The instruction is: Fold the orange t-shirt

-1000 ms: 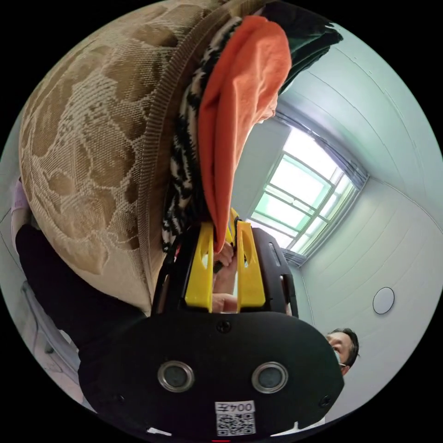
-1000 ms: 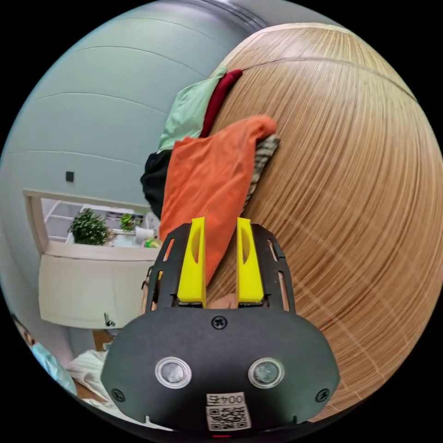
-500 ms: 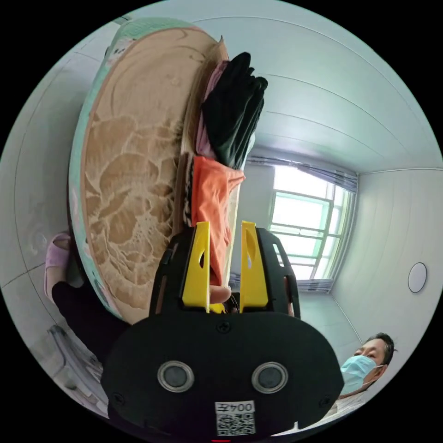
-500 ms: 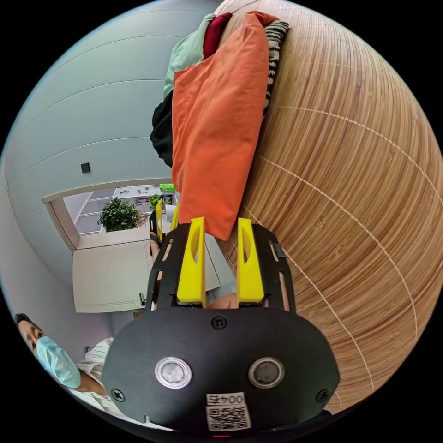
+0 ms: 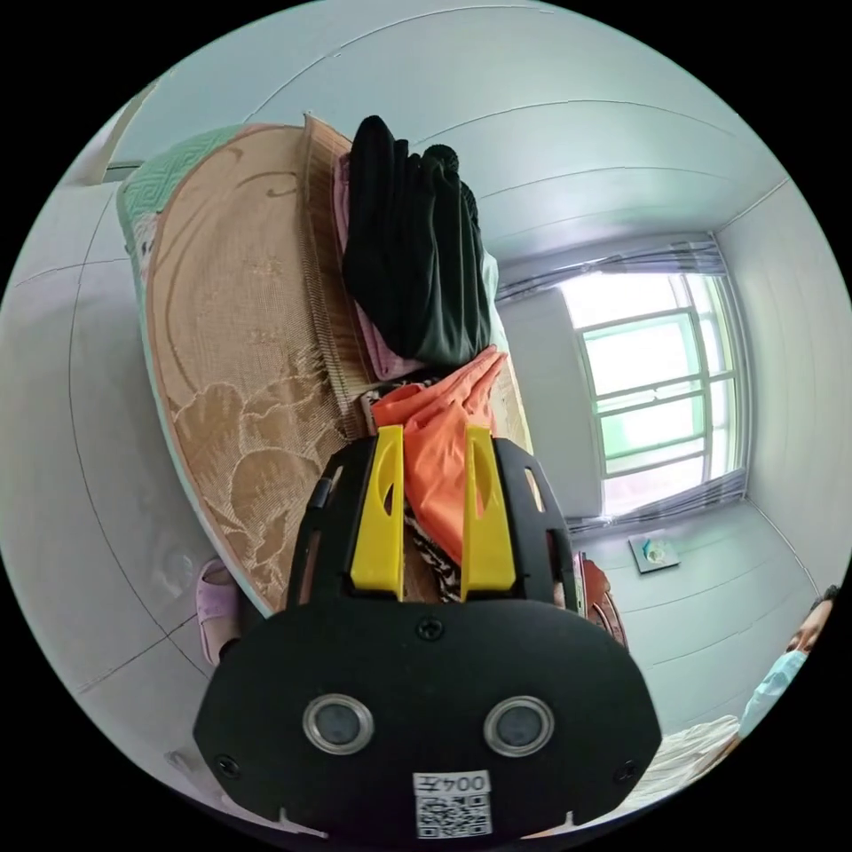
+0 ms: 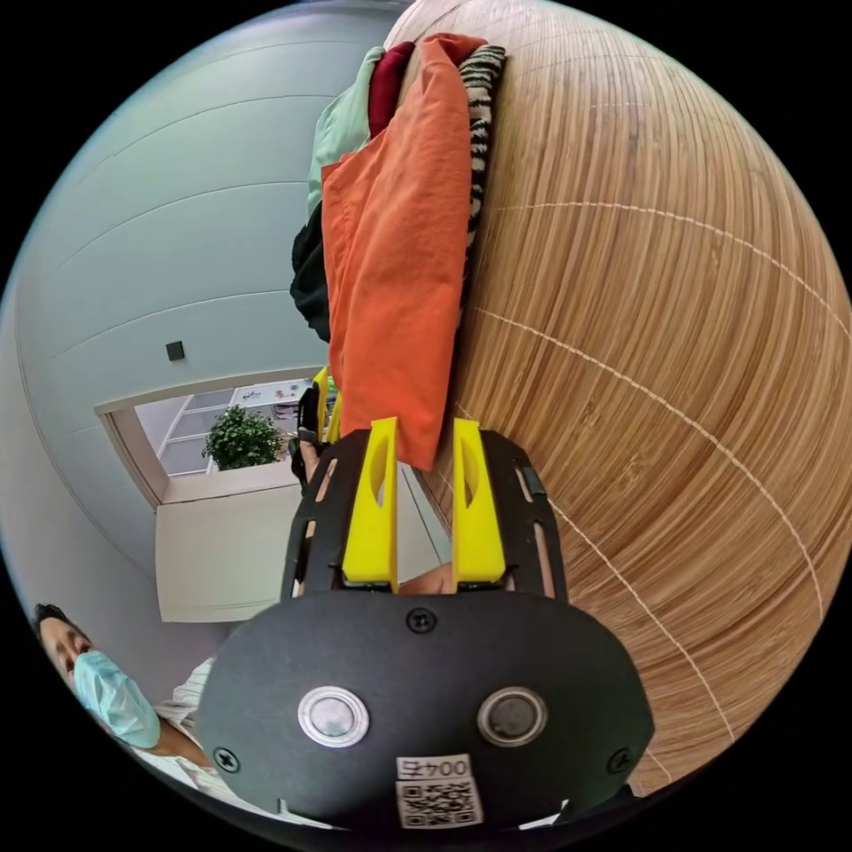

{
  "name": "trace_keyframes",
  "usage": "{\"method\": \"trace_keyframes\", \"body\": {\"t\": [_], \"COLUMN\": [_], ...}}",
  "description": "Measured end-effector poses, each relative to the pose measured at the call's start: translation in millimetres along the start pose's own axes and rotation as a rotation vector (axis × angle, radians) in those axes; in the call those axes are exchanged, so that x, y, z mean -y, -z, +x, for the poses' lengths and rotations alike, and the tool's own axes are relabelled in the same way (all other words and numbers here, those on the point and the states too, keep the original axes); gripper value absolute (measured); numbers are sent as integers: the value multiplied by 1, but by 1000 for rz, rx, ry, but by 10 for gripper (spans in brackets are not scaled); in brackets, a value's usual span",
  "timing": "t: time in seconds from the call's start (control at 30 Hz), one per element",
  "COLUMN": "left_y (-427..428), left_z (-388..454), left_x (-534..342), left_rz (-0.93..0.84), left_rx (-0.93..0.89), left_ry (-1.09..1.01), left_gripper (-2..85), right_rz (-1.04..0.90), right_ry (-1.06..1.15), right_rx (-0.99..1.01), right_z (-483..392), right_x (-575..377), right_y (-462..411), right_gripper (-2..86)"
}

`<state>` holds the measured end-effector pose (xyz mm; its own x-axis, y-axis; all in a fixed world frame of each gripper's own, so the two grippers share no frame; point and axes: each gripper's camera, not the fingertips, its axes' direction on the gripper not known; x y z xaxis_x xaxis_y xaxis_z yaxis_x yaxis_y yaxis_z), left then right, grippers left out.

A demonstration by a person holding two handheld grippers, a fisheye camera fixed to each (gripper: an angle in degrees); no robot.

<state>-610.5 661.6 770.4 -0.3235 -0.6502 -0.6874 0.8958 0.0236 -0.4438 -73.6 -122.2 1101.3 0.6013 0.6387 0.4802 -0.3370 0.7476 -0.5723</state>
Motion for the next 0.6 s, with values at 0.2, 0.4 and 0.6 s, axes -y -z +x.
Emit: {"method": "trace_keyframes", "body": {"t": [0.2, 0.4, 0.6], "left_y": [0, 4, 2], "left_z": [4, 36, 50], "left_x": [3, 24, 36], "left_rz": [-20, -65, -179], "left_rx": [-12, 63, 218], "left_ry": [7, -108, -206], "left_gripper": [28, 17, 14], "right_rz": [-26, -26, -29], "right_ry": [24, 85, 53], "right_rx": [-10, -120, -185], "right_z": [-2, -33, -35], "right_x": [-2, -10, -24], "right_y": [-6, -2, -12], "right_gripper": [62, 35, 32]}}
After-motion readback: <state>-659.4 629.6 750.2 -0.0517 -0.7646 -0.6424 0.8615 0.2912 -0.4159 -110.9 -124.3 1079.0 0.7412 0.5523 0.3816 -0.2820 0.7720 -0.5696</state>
